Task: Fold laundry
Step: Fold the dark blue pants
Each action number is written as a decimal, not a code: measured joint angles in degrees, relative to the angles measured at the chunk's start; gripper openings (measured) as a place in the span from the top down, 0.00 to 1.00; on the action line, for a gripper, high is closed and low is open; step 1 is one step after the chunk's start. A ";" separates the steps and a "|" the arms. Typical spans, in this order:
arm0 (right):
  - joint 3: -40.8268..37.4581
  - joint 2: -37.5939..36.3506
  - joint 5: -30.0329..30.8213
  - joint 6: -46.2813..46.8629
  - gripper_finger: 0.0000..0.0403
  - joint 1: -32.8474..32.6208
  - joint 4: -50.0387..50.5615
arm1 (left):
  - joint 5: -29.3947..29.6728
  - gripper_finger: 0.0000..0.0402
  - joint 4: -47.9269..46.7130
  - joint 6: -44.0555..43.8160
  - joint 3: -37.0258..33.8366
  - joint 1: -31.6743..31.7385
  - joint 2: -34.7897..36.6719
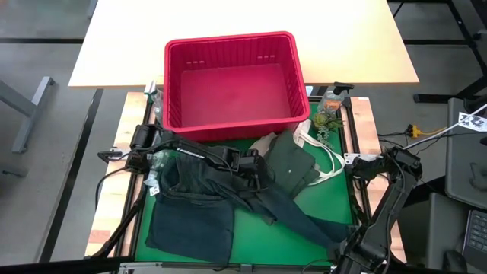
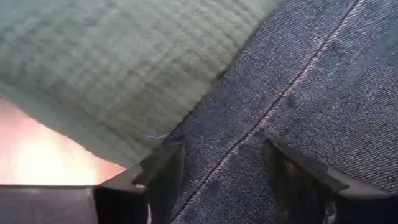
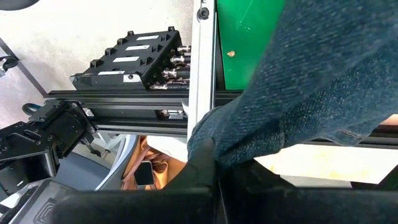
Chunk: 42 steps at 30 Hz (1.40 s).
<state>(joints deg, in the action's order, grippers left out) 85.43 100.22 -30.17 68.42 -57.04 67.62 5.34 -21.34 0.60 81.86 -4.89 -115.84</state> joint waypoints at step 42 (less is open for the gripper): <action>0.00 -10.78 12.61 2.75 0.99 0.50 13.70 | 7.66 1.00 -20.25 -6.00 18.22 0.59 -1.85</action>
<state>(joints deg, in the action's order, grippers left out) 85.43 89.44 -17.56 71.17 -56.53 81.32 13.00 -41.59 -5.40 100.09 -4.30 -117.69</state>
